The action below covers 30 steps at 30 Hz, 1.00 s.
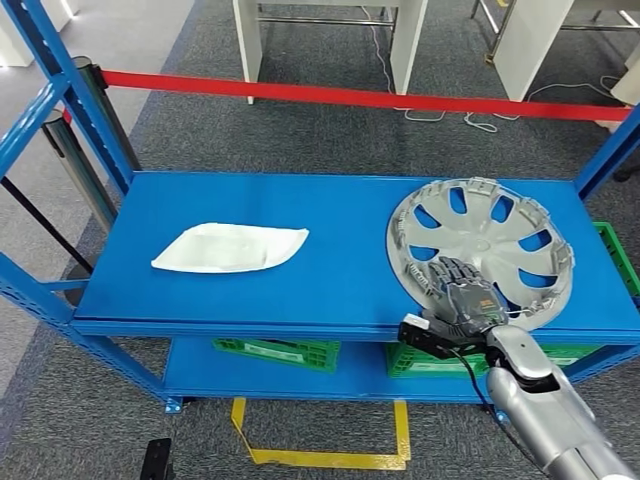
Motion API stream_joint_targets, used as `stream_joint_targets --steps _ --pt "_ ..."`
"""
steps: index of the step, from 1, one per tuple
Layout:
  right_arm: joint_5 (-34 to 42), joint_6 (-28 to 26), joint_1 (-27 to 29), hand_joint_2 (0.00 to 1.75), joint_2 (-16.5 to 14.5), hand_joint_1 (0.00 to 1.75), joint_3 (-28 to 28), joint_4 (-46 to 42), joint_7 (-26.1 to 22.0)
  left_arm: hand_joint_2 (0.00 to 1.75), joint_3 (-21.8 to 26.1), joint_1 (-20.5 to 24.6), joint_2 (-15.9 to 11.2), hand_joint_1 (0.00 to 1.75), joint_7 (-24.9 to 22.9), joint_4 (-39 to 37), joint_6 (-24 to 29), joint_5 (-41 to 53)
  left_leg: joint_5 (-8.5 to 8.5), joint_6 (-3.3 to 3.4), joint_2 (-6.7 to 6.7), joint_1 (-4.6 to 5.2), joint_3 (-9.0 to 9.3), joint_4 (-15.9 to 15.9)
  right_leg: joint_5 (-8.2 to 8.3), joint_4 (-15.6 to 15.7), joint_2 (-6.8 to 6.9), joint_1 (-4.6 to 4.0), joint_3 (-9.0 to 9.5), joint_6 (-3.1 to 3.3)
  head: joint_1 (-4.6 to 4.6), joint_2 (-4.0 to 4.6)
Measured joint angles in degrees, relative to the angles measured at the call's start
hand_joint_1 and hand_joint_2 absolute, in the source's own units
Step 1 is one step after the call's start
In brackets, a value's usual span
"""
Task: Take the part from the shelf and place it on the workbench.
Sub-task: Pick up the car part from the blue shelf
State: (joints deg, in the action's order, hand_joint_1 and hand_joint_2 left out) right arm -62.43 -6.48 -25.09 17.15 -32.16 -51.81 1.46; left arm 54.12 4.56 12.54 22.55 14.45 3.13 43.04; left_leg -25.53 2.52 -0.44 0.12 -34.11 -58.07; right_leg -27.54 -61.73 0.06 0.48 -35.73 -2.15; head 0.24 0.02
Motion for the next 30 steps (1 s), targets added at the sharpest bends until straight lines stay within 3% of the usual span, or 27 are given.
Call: stream_joint_targets --steps 2,6,8,10,11,12,13,14,15,17,18,20,22,25,26,27,28,30 --pt "-0.7 0.2 -0.5 1.75 -0.8 0.0 0.3 1.1 0.5 0.0 0.0 0.0 0.0 0.0 0.0 0.0 -0.2 0.0 -0.05 -0.49 0.05 0.12 -0.06 -0.1 0.91 4.2 -0.06 -0.24 2.33 0.47 0.09 -0.01" --pt "-2.2 -0.2 -1.7 1.75 -2.2 0.0 1.2 3.9 2.0 0.0 0.1 0.1 0.0 0.0 0.0 0.0 0.0 0.1 -0.83 -1.81 0.13 0.09 -0.04 -1.1 1.1 5.1 -0.03 -0.13 3.24 1.58 0.34 0.0" --pt "-2.6 -0.4 -2.2 1.75 -2.8 0.0 1.8 5.3 2.4 0.0 0.2 0.1 0.0 0.0 0.0 0.0 0.1 0.1 -3.81 -2.52 0.15 -0.12 -1.84 -5.8 1.3 5.6 0.15 0.13 3.69 2.07 0.68 0.0" --pt "-2.7 -0.5 -2.4 1.75 -3.4 0.0 2.3 6.4 2.5 0.0 0.2 0.0 0.0 0.0 0.0 0.0 0.2 0.1 -7.41 -2.98 0.16 -0.46 -4.94 -13.1 1.32 5.6 0.2 0.17 3.72 2.29 0.84 0.0" --pt "-2.7 -0.6 -2.5 1.75 -3.6 0.0 2.5 6.9 2.5 0.0 0.2 -0.1 0.0 0.0 -0.1 0.0 0.3 0.1 -8.17 -3.12 0.16 -0.61 -5.92 -15.6 1.33 5.6 0.18 0.19 3.71 2.28 0.84 0.0" --pt "-2.8 -0.6 -2.6 1.75 -3.8 0.0 2.7 7.2 2.6 0.0 0.2 -0.1 0.0 0.0 -0.1 0.0 0.4 0.1 -8.0 -3.24 0.17 -0.76 -6.16 -16.4 1.34 5.5 0.14 0.23 3.71 2.25 0.85 0.0" --pt "-2.8 -0.6 -2.6 1.75 -3.9 0.0 2.9 7.6 2.7 0.0 0.3 -0.1 0.0 0.0 -0.1 0.0 0.5 0.1 -6.78 -3.34 0.17 -0.93 -5.36 -15.0 1.35 5.5 0.09 0.29 3.72 2.17 0.84 0.0" --pt "-2.9 -0.6 -2.7 1.75 -4.0 0.0 3.2 8.0 2.8 0.0 0.3 -0.1 0.0 0.0 -0.2 0.0 0.7 0.1 -4.81 -3.49 0.17 -1.15 -3.56 -11.6 1.32 5.4 0.03 0.38 3.75 1.98 0.84 0.0" --pt "-2.9 -0.6 -2.9 1.75 -4.1 0.44 3.6 8.4 2.9 0.0 0.3 -0.1 0.0 0.0 -0.4 0.0 0.9 0.1 -3.27 -3.66 0.15 -1.32 -1.52 -7.6 1.23 5.1 -0.01 0.36 3.7 1.65 0.85 0.0" --pt "-2.9 -0.6 -3.2 1.75 -4.2 1.31 4.6 9.3 3.0 0.0 0.3 0.0 0.1 0.0 -0.7 0.0 1.1 0.1 -1.67 -3.34 -0.09 -1.47 1.4 -1.8 0.99 4.6 -0.2 0.24 3.32 0.83 0.9 0.0" --pt "-2.9 -0.5 -3.4 1.75 -4.2 1.75 5.1 9.7 3.0 0.0 0.3 0.1 0.1 0.0 -0.9 0.0 1.2 0.1 -1.84 -2.91 -0.2 -1.4 1.74 -1.0 0.96 4.5 -0.28 0.15 3.11 0.46 0.9 0.0" --pt "-2.9 -0.3 -3.6 1.75 -4.2 1.75 5.8 10.6 3.0 0.0 0.3 0.1 0.1 0.0 -1.0 0.0 1.4 0.1 -1.76 -1.81 -0.22 -1.28 1.67 -0.9 1.03 4.7 -0.37 0.26 2.88 -0.13 0.81 0.0" --pt "-2.9 -0.2 -3.6 1.75 -4.2 1.75 6.5 11.5 2.8 0.0 0.3 0.1 0.2 0.0 -1.0 0.0 1.4 0.1 -1.5 -0.95 -0.03 -1.29 1.59 -0.8 -0.32 3.1 -0.32 0.39 2.1 -0.57 0.75 0.0" --pt "-2.9 -0.1 -3.7 1.75 -4.2 1.75 7.3 12.6 2.1 0.0 0.4 0.2 0.2 0.0 -1.0 0.0 1.4 0.1 -1.27 -0.19 0.26 -1.0 1.22 -0.7 -6.04 -7.4 -0.21 0.37 -2.75 -0.8 0.69 0.0" --pt "-2.9 -0.1 -3.8 1.75 -4.2 1.75 7.5 12.8 1.8 0.0 0.5 0.1 0.2 0.0 -0.9 0.0 1.4 0.1 -1.24 -0.09 0.33 -0.82 1.14 -0.7 -7.22 -10.7 -0.21 0.32 -4.32 -0.72 0.71 0.0" --pt "-2.9 -0.1 -3.8 1.75 -4.2 1.75 7.7 13.0 1.6 0.0 0.5 0.1 0.2 0.0 -0.9 0.0 1.4 0.1 -1.22 -0.04 0.38 -0.65 1.12 -0.8 -7.31 -12.1 -0.21 0.23 -4.97 -0.53 0.71 0.0" --pt "-3.0 -0.1 -3.9 1.75 -4.2 1.75 7.9 13.1 1.4 0.0 0.6 0.1 0.2 0.0 -0.9 0.0 1.4 0.1 -1.22 0.0 0.4 -0.48 1.16 -0.8 -6.32 -11.2 -0.22 0.09 -4.52 -0.19 0.7 0.0" --pt "-3.0 -0.1 -4.3 1.75 -4.2 1.75 8.3 13.3 1.0 0.0 0.7 0.2 0.2 0.0 -0.8 0.0 1.3 0.2 -1.22 0.02 0.42 -0.18 1.33 -0.8 -2.59 -4.0 -0.21 -0.47 -0.72 1.07 0.7 0.0"
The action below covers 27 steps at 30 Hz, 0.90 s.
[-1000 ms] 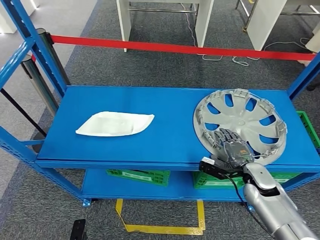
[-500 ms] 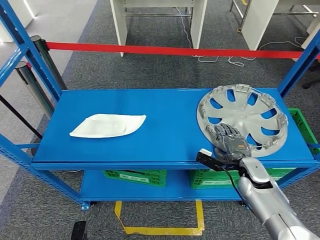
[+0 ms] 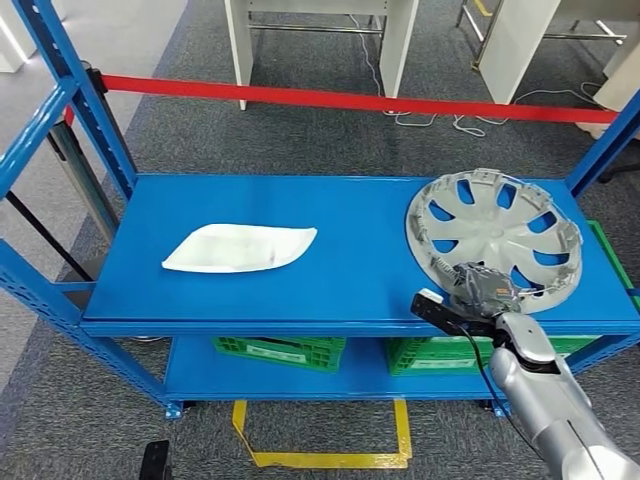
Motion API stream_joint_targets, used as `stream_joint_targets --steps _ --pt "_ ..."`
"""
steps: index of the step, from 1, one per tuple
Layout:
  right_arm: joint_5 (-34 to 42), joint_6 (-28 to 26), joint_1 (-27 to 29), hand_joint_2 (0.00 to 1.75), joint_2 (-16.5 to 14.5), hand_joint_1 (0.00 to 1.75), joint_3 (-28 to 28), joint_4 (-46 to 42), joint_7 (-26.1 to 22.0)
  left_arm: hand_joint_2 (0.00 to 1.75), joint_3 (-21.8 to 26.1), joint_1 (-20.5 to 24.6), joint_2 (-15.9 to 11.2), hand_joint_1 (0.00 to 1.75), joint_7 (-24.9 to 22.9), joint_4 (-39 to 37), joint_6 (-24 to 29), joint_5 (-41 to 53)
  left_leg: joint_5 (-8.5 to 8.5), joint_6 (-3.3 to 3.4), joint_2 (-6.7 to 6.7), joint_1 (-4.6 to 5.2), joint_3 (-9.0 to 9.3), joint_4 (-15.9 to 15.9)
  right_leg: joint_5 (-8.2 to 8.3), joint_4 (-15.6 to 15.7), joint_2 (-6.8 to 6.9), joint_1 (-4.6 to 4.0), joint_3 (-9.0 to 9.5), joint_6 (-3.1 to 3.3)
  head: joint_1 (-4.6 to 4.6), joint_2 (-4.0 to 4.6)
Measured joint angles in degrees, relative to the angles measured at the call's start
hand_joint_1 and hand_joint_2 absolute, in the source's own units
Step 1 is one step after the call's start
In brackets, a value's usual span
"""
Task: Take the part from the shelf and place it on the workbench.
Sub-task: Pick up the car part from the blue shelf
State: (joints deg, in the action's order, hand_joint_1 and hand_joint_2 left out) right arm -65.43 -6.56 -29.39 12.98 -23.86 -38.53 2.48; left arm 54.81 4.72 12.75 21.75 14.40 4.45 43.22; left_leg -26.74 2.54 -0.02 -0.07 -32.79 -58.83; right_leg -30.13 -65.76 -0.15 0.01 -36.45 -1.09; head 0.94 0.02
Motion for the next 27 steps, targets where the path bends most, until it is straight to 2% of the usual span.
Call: stream_joint_targets --steps 2,3,5,7,8,11,12,13,14,15,16,17,18,21,22,23,24,26,27 --pt "-0.1 0.1 -0.4 1.75 0.0 1.75 0.3 0.1 -0.4 0.0 0.1 0.1 0.2 0.0 0.0 0.0 0.0 0.1 -0.05 -0.17 0.02 0.21 0.08 0.0 2.2 6.7 0.23 -0.65 3.38 1.29 0.07 0.0" --pt "-0.1 0.1 -0.6 1.75 0.0 1.75 0.4 0.2 -0.6 0.0 0.1 0.2 0.2 0.0 0.0 0.0 0.1 0.2 -0.07 -0.35 0.03 0.15 0.11 0.0 2.45 8.3 0.35 -0.94 4.09 1.65 0.08 0.0" --pt "-0.2 0.2 -0.7 1.75 -0.2 1.75 0.5 0.2 -0.9 0.0 0.1 0.3 0.3 0.0 0.0 0.0 0.2 0.4 -0.06 -0.88 0.0 0.03 0.24 0.2 2.66 8.9 0.48 -1.1 4.38 1.64 -0.01 0.0" --pt "-0.2 0.3 -0.7 1.75 -0.4 1.75 0.5 0.3 -0.9 0.0 0.1 0.3 0.3 0.0 -0.1 0.0 0.3 0.5 -0.91 -1.47 -0.05 0.1 0.08 -0.7 3.33 9.9 0.63 -0.7 5.27 1.62 0.08 0.0" --pt "-0.2 0.4 -0.7 1.75 -0.5 1.75 0.5 0.4 -0.9 0.0 0.2 0.3 0.3 0.0 -0.1 0.0 0.3 0.5 -2.19 -1.81 -0.08 0.13 -0.58 -2.5 3.7 10.3 0.72 -0.38 5.7 1.66 0.18 0.0" --pt "-0.3 0.5 -0.7 1.75 -1.0 1.75 0.7 0.6 -0.9 0.0 0.2 0.2 0.2 0.0 -0.2 0.0 0.4 0.5 -7.19 -2.74 -0.12 -0.37 -4.73 -12.3 3.95 10.6 0.75 0.01 5.89 1.84 0.36 0.0" --pt "-0.3 0.5 -0.7 1.75 -1.1 1.75 0.8 0.7 -1.0 0.0 0.2 0.1 0.1 0.0 -0.2 0.0 0.4 0.5 -7.55 -3.02 -0.11 -0.57 -5.6 -14.2 3.91 10.6 0.7 0.08 5.9 1.79 0.36 0.0" --pt "-0.4 0.6 -0.7 1.75 -1.2 1.75 0.9 0.8 -1.0 0.0 0.2 0.1 0.1 0.0 -0.2 0.0 0.4 0.5 -6.8 -3.27 -0.11 -0.76 -5.6 -14.1 3.85 10.5 0.64 0.17 5.93 1.69 0.34 0.0" --pt "-0.4 0.6 -0.6 1.75 -1.2 1.75 1.0 0.9 -1.0 0.0 0.3 0.1 0.1 0.0 -0.2 0.0 0.4 0.5 -5.06 -3.51 -0.1 -0.95 -4.6 -11.9 3.75 10.4 0.57 0.3 5.98 1.52 0.34 0.0" --pt "-0.4 0.6 -0.7 1.75 -1.2 1.75 1.1 1.0 -1.1 0.0 0.3 0.1 0.0 0.0 -0.2 0.0 0.4 0.6 -2.84 -3.76 -0.09 -1.17 -2.87 -8.2 3.59 10.2 0.49 0.44 6.0 1.25 0.34 0.0" --pt "-0.5 0.6 -0.7 1.75 -1.2 1.75 1.3 1.0 -1.2 0.0 0.3 0.1 0.1 0.0 -0.2 0.0 0.3 0.6 -1.37 -3.88 -0.15 -1.25 -1.18 -4.5 3.37 9.8 0.4 0.46 5.9 0.87 0.39 0.0" --pt "-0.5 0.7 -0.8 1.75 -1.3 1.75 1.4 1.1 -1.4 0.0 0.3 0.1 0.1 0.0 -0.2 0.0 0.3 0.7 -0.46 -3.67 -0.26 -1.31 0.07 -1.7 3.16 9.4 0.26 0.42 5.73 0.47 0.39 0.0" --pt "-0.6 0.7 -0.8 1.75 -1.3 1.75 1.5 1.2 -1.5 0.0 0.3 0.1 0.1 0.0 -0.2 0.0 0.3 0.7 -0.25 -3.32 -0.36 -1.29 0.72 -0.2 3.03 9.2 0.12 0.35 5.56 0.09 0.4 0.0" --pt "-0.7 0.8 -0.8 1.75 -1.3 1.75 1.9 1.3 -1.5 0.0 0.3 0.1 0.2 0.0 -0.2 -0.1 0.3 0.7 -0.35 -1.84 -0.35 -1.13 0.75 0.2 3.04 9.2 -0.25 0.44 5.29 -0.82 0.4 0.0" --pt "-0.7 0.8 -0.8 1.75 -1.3 1.75 2.1 1.4 -1.5 0.0 0.3 0.1 0.2 0.0 -0.2 -0.1 0.3 0.7 -0.23 -1.44 -0.23 -1.16 0.74 0.3 2.57 8.7 -0.26 0.52 4.91 -1.08 0.36 0.0" --pt "-0.7 0.8 -0.7 1.75 -1.3 1.75 2.1 1.5 -1.5 0.0 0.3 0.2 0.2 0.0 -0.2 -0.1 0.3 0.7 -0.09 -1.06 -0.1 -1.22 0.68 0.4 1.49 7.1 -0.23 0.57 4.01 -1.3 0.24 0.0" --pt "-0.7 0.8 -0.7 1.75 -1.3 1.75 2.2 1.6 -1.5 0.0 0.3 0.2 0.2 0.0 -0.2 -0.1 0.3 0.7 0.02 -0.73 0.05 -1.22 0.56 0.4 -0.21 4.1 -0.17 0.61 2.45 -1.47 0.14 0.0" --pt "-0.7 0.8 -0.6 1.75 -1.3 1.75 2.3 1.7 -1.6 0.0 0.3 0.2 0.2 0.0 -0.2 -0.1 0.3 0.7 0.11 -0.39 0.18 -1.07 0.23 0.4 -3.85 -4.0 -0.11 0.63 -1.52 -1.65 0.01 0.0" --pt "-0.7 0.8 -0.5 1.75 -1.3 1.75 2.3 1.7 -1.7 0.0 0.3 0.1 0.2 0.0 -0.2 -0.1 0.3 0.7 0.14 -0.33 0.22 -1.0 0.14 0.4 -4.7 -6.9 -0.11 0.64 -3.01 -1.66 0.02 0.0"
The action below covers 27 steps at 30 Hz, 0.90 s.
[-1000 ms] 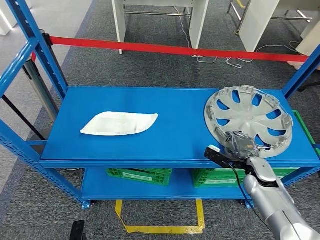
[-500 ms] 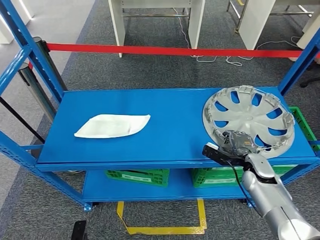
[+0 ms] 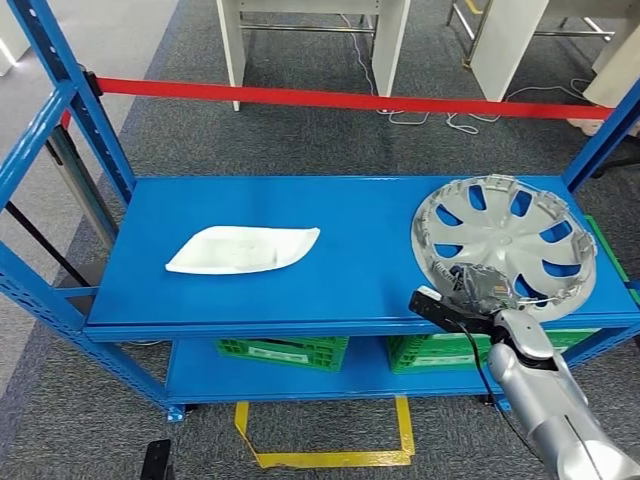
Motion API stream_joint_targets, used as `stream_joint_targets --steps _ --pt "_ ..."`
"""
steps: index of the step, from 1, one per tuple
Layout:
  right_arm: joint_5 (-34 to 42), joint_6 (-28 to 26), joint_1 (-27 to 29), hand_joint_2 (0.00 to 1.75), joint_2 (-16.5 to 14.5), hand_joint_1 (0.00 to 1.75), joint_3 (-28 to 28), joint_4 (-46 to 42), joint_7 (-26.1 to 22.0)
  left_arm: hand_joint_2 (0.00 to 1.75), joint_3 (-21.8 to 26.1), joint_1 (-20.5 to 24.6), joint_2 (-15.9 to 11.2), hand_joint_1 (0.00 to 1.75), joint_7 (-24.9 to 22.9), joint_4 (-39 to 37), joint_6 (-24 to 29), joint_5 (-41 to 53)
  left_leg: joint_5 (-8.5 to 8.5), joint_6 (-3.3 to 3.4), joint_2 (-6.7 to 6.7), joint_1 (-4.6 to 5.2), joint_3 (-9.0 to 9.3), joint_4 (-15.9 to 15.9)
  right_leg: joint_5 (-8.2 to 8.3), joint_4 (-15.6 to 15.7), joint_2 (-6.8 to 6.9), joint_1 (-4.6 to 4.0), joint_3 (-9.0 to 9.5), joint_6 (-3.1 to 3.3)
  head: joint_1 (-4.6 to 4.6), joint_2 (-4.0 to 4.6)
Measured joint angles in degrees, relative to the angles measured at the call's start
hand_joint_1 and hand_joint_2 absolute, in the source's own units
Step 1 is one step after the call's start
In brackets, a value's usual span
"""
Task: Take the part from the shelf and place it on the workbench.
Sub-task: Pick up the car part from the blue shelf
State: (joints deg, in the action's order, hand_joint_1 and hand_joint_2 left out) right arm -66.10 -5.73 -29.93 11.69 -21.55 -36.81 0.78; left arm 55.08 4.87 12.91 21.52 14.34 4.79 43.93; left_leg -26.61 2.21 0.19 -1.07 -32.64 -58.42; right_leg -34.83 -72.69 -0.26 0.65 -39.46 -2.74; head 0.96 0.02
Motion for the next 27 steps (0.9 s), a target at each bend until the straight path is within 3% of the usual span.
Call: stream_joint_targets --steps 1,2,5,7,10,12,14,16,17,18,19,21,22,26,27 --pt "0.0 0.0 0.0 1.75 0.0 1.75 0.0 0.0 -0.1 0.0 0.0 -0.1 0.0 0.0 0.0 0.0 0.0 0.0 0.01 0.02 0.0 0.04 -0.01 0.0 0.31 -0.8 0.0 0.0 -0.43 0.07 -0.01 0.0" --pt "0.0 0.0 0.0 1.75 0.0 1.75 0.0 0.1 -0.1 0.0 0.0 -0.1 0.0 0.0 0.0 0.0 0.0 0.0 0.02 0.02 -0.02 0.06 0.04 0.0 1.65 0.7 0.0 -0.01 0.3 0.23 -0.01 0.0" --pt "0.0 0.0 -0.3 1.75 0.0 1.75 0.0 0.0 -0.2 0.0 0.0 0.0 0.0 0.0 0.0 0.0 0.0 0.0 -0.01 -0.24 -0.13 0.13 0.26 0.0 6.6 12.4 0.03 -0.18 6.23 1.11 0.02 0.0" --pt "0.0 0.1 -0.5 1.75 -0.1 1.75 0.0 0.0 -0.3 0.0 0.0 0.1 0.1 0.0 0.0 0.0 0.0 0.0 0.0 -0.92 -0.25 0.11 0.33 0.0 7.14 16.0 0.08 -0.49 7.97 1.49 0.05 0.0" --pt "0.0 0.2 -0.6 1.75 -0.2 1.75 -0.1 0.0 -0.3 0.0 0.0 0.1 0.1 0.0 0.0 0.0 0.0 0.1 -0.08 -2.07 -0.38 -0.05 0.44 0.1 7.7 16.7 0.21 -0.5 8.62 2.11 0.09 0.0" --pt "0.0 0.2 -0.7 1.75 -0.3 1.75 -0.2 0.0 -0.3 0.0 0.0 0.1 0.1 0.0 0.0 0.0 0.0 0.2 -2.29 -2.56 -0.37 0.0 -0.73 -2.9 8.39 17.4 0.43 -0.17 9.23 2.73 0.25 0.0" --pt "0.0 0.2 -0.6 1.75 -0.4 1.75 -0.2 0.1 -0.3 0.0 0.0 0.0 0.0 0.0 0.0 0.0 0.0 0.2 -6.06 -2.87 -0.35 -0.04 -3.6 -9.8 8.56 17.5 0.55 -0.14 9.17 3.02 0.37 0.0" --pt "0.0 0.1 -0.6 1.75 -0.5 1.75 -0.2 0.1 -0.5 0.0 0.0 -0.1 0.0 0.0 0.0 0.0 0.0 0.2 -7.5 -3.13 -0.35 -0.09 -5.67 -14.7 8.52 17.5 0.55 -0.14 9.15 3.02 0.38 0.0" --pt "0.0 -0.1 -0.5 1.75 -0.5 1.75 -0.2 0.1 -0.7 0.0 0.0 -0.2 0.0 0.0 0.0 0.0 0.0 0.2 -6.7 -3.2 -0.34 -0.12 -5.53 -14.5 8.5 17.5 0.53 -0.12 9.17 2.98 0.39 0.0" --pt "-0.1 -0.3 -0.5 1.75 -0.5 1.75 -0.2 0.1 -0.9 0.0 0.0 -0.2 -0.1 0.0 0.0 0.0 0.0 0.3 -4.92 -3.23 -0.34 -0.18 -4.37 -11.9 8.45 17.4 0.51 -0.08 9.2 2.9 0.39 0.0" --pt "-0.2 -0.6 -0.5 1.75 -0.5 1.75 -0.3 0.0 -1.1 0.0 0.0 -0.2 -0.1 0.0 0.1 0.0 0.0 0.3 -2.82 -3.25 -0.32 -0.27 -2.56 -8.0 8.34 17.3 0.48 -0.03 9.21 2.73 0.39 0.0" --pt "-0.6 -1.3 -0.4 1.75 -0.5 1.75 -0.4 -0.2 -1.5 0.0 0.0 -0.2 -0.2 0.0 0.2 0.0 -0.1 0.3 -0.47 -2.93 -0.37 -0.28 0.36 -1.5 8.02 16.7 0.35 -0.22 8.91 2.09 0.4 0.0" --pt "-0.8 -1.7 -0.4 1.75 -0.5 1.75 -0.5 -0.4 -1.6 0.0 0.0 -0.2 -0.2 0.0 0.2 0.0 -0.1 0.4 -0.25 -2.61 -0.42 -0.22 0.92 -0.1 7.94 16.4 0.26 -0.34 8.73 1.76 0.39 0.0" --pt "-1.3 -2.9 0.6 1.75 -0.2 1.75 -0.5 -2.3 -1.8 0.0 0.0 -0.3 -0.2 0.0 0.3 0.0 -0.4 0.5 -0.14 -0.97 -0.37 -0.16 0.68 0.2 7.32 15.6 0.03 -0.18 7.88 0.67 0.29 0.0" --pt "-1.2 -3.1 1.0 1.75 -0.1 1.51 -0.6 -3.0 -1.9 0.0 0.0 -0.3 -0.1 0.0 0.3 0.0 -0.5 0.5 0.02 -0.62 -0.29 -0.23 0.58 0.3 6.1 13.8 0.05 -0.11 6.85 0.45 0.21 0.0"
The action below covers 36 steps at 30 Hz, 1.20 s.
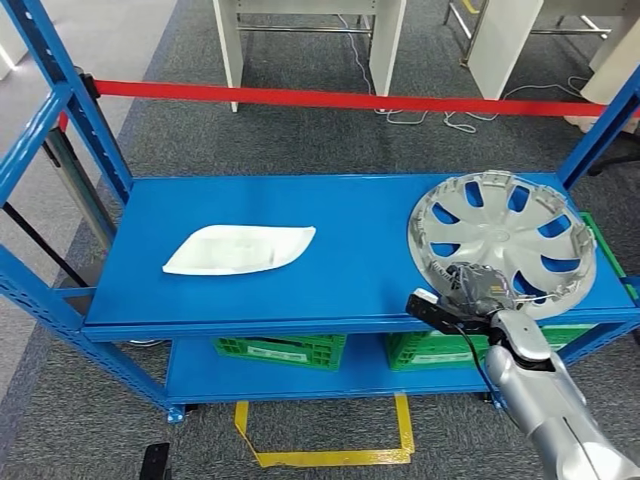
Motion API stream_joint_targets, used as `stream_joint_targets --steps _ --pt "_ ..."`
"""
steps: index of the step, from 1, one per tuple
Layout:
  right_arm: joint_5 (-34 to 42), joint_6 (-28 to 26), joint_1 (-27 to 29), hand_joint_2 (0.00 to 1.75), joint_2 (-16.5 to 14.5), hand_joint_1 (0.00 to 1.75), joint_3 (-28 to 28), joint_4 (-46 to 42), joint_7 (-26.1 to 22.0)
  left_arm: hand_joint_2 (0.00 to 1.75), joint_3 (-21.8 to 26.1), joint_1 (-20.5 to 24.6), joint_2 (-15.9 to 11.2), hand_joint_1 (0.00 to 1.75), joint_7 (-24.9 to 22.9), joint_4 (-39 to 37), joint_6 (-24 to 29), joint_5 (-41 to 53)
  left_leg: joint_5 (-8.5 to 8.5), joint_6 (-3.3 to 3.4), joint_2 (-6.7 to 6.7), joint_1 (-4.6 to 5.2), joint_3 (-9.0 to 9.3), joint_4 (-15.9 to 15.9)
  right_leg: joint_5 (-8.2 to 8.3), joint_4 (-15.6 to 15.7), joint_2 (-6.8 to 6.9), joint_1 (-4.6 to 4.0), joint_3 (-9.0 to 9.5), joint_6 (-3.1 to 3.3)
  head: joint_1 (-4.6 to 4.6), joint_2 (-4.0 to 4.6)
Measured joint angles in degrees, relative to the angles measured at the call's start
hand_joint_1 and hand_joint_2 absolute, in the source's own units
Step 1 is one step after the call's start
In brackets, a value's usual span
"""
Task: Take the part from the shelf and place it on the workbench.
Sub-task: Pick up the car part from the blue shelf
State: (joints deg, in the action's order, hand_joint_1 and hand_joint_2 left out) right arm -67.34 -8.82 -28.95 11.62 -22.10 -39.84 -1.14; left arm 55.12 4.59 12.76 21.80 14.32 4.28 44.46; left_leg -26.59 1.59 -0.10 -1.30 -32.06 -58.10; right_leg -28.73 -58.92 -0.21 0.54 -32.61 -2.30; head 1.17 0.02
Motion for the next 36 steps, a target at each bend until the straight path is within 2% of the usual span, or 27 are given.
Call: stream_joint_targets --steps 3,4,5,6,8,9,10,11,14,16,18,19,20,21,23,25,26,28,30,31,34,35,36 --pt "0.1 -0.4 1.3 0.44 0.3 0.2 -0.2 -2.0 -0.1 0.0 0.1 0.0 0.0 0.0 0.0 0.0 0.0 0.2 0.21 0.55 0.09 0.11 -0.52 0.0 -5.11 -11.2 0.09 0.13 -5.65 -0.39 -0.15 0.0" --pt "0.2 -0.5 1.7 0.0 0.4 0.0 -0.3 -2.5 0.0 0.0 0.2 -0.1 0.0 0.0 0.0 0.0 0.1 0.2 0.23 0.59 0.05 0.16 -0.62 0.0 -5.68 -13.8 0.09 0.14 -7.03 -0.41 -0.15 0.0" --pt "0.3 -0.6 2.0 0.0 0.6 0.0 -0.3 -2.8 0.1 0.0 0.2 -0.2 0.0 0.0 0.0 0.0 0.1 0.3 0.24 0.61 -0.01 0.19 -0.66 0.0 -5.13 -14.3 0.09 0.14 -7.42 -0.36 -0.15 0.0" --pt "0.3 -0.7 2.2 0.0 0.7 0.0 -0.3 -3.0 0.2 0.0 0.3 -0.2 0.0 0.0 -0.1 0.0 0.1 0.4 0.24 0.59 -0.07 0.2 -0.64 0.0 -3.56 -12.5 0.09 0.14 -6.64 -0.22 -0.15 0.0" --pt "0.4 -1.2 2.3 0.0 1.1 0.0 -0.4 -3.2 0.4 0.0 0.3 -0.2 0.1 0.0 -0.1 0.0 0.1 0.4 0.21 0.46 -0.16 0.25 -0.58 0.0 0.35 -4.5 0.09 0.1 -2.91 0.16 -0.15 0.0" --pt "0.4 -1.5 2.3 0.0 1.2 0.0 -0.4 -3.3 0.4 0.0 0.3 -0.1 0.1 0.0 -0.1 0.0 0.1 0.4 0.19 0.25 -0.21 0.34 -0.66 -0.1 1.47 -1.0 0.06 0.02 -1.16 0.36 -0.15 0.0" --pt "0.4 -1.8 2.4 0.0 1.3 0.0 -0.4 -3.3 0.4 0.0 0.3 -0.1 0.1 0.0 -0.1 0.0 0.1 0.4 0.22 -0.06 -0.23 0.41 -0.78 -0.1 1.93 1.2 0.03 -0.08 -0.06 0.52 -0.11 0.0" --pt "0.4 -2.1 2.5 0.0 1.3 0.0 -0.4 -3.3 0.4 0.0 0.3 -0.1 0.1 0.0 -0.1 0.0 0.1 0.4 0.3 -0.41 -0.25 0.45 -0.91 -0.1 1.83 2.0 -0.03 -0.21 0.34 0.69 -0.09 0.0" --pt "0.4 -2.7 2.8 0.0 1.5 0.0 -0.4 -3.4 0.4 0.0 0.3 -0.1 0.1 0.0 0.0 0.0 0.1 0.5 0.05 -1.49 -0.24 0.28 -1.13 -0.4 2.17 2.3 -0.03 -0.18 0.46 1.53 -0.03 0.0" --pt "0.3 -2.7 2.8 0.0 1.6 0.0 -0.3 -3.5 0.5 0.0 0.3 0.0 0.1 0.0 0.0 0.0 0.1 0.5 -2.41 -1.97 -0.19 0.23 -2.64 -4.1 2.37 2.6 0.15 0.0 0.64 2.21 0.07 0.0" --pt "0.3 -2.7 3.1 0.0 1.6 0.0 -0.3 -3.5 0.5 0.0 0.3 -0.1 0.0 0.0 0.0 0.0 0.1 0.5 -6.17 -2.22 -0.16 0.24 -5.98 -11.7 2.33 2.6 0.28 -0.14 0.6 2.56 0.11 0.0" --pt "0.3 -2.7 3.3 0.0 1.6 0.0 -0.3 -3.5 0.5 0.0 0.3 -0.2 0.0 0.0 0.0 0.0 0.1 0.5 -7.27 -2.29 -0.16 0.24 -7.39 -14.9 2.33 2.6 0.3 -0.22 0.58 2.62 0.1 0.0" --pt "0.3 -2.7 3.4 0.0 1.6 0.0 -0.3 -3.5 0.5 0.0 0.3 -0.2 0.0 0.0 0.0 0.0 0.1 0.5 -7.32 -2.29 -0.16 0.25 -8.02 -16.4 2.32 2.6 0.29 -0.29 0.57 2.66 0.1 0.0" --pt "0.3 -2.7 3.5 0.0 1.6 0.0 -0.3 -3.5 0.5 0.0 0.3 -0.3 0.0 0.0 -0.1 0.0 0.1 0.5 -6.18 -2.21 -0.16 0.26 -7.54 -15.5 2.31 2.5 0.26 -0.34 0.59 2.65 0.1 0.0" --pt "0.3 -2.7 3.5 0.0 1.6 0.0 -0.3 -3.6 0.5 0.0 0.4 -0.2 -0.2 0.0 0.0 0.0 0.1 0.5 -2.24 -1.81 -0.15 0.29 -4.24 -8.5 2.21 2.3 0.19 -0.39 0.65 2.5 0.1 0.0" --pt "0.3 -2.7 3.5 0.0 1.6 0.0 -0.3 -3.6 0.5 0.0 0.4 -0.1 -0.2 0.0 0.0 0.0 0.1 0.5 -0.19 -1.35 -0.16 0.44 -1.38 -2.1 2.04 1.9 0.15 -0.61 0.35 2.04 0.07 -0.01" --pt "0.3 -2.7 3.5 0.0 1.7 0.0 -0.3 -3.6 0.5 0.0 0.4 -0.1 -0.3 0.0 0.0 0.0 0.1 0.5 -0.11 -1.12 -0.18 0.56 -0.92 -0.8 2.03 1.8 0.14 -0.66 0.13 1.75 0.07 -0.01" --pt "0.2 -2.6 3.5 0.0 1.8 0.0 -0.3 -3.6 0.5 0.0 0.4 -0.1 -0.3 0.0 0.0 0.0 0.2 0.6 -0.15 -0.59 -0.18 0.7 -1.02 -0.5 2.15 1.8 0.1 -0.58 -0.13 1.16 0.06 -0.01" --pt "0.1 -2.5 3.6 0.0 1.9 0.0 -0.3 -3.6 0.4 0.0 0.4 -0.1 -0.3 0.0 0.0 0.0 0.3 0.6 0.16 0.09 -0.11 0.54 -0.99 -0.1 1.28 0.8 0.09 -0.44 -0.88 0.57 -0.03 -0.01" --pt "0.1 -2.5 3.6 0.0 2.0 0.0 -0.3 -3.6 0.4 0.0 0.4 0.0 -0.3 0.0 0.0 0.0 0.3 0.7 0.31 0.39 -0.08 0.41 -1.0 0.0 0.02 -1.3 0.1 -0.37 -1.96 0.28 -0.11 -0.01" --pt "0.0 -2.5 4.0 0.0 2.0 0.0 -0.3 -3.5 0.2 0.0 0.4 0.1 -0.2 0.0 0.0 0.0 0.4 0.7 0.39 0.72 -0.08 0.36 -1.2 0.1 -4.74 -12.2 0.16 -0.07 -7.34 -0.37 -0.31 0.0" --pt "0.0 -2.5 4.1 0.0 2.0 0.0 -0.3 -3.5 0.1 0.0 0.5 0.0 -0.2 0.0 0.0 0.0 0.4 0.7 0.37 0.71 -0.08 0.35 -1.2 0.0 -5.07 -14.4 0.17 0.04 -8.5 -0.5 -0.3 0.0" --pt "-0.1 -2.5 4.1 0.0 2.0 0.0 -0.3 -3.5 0.1 0.0 0.5 0.0 -0.2 0.0 0.0 0.0 0.4 0.7 0.34 0.68 -0.09 0.32 -1.16 0.0 -4.32 -14.4 0.17 0.14 -8.64 -0.58 -0.31 0.0"
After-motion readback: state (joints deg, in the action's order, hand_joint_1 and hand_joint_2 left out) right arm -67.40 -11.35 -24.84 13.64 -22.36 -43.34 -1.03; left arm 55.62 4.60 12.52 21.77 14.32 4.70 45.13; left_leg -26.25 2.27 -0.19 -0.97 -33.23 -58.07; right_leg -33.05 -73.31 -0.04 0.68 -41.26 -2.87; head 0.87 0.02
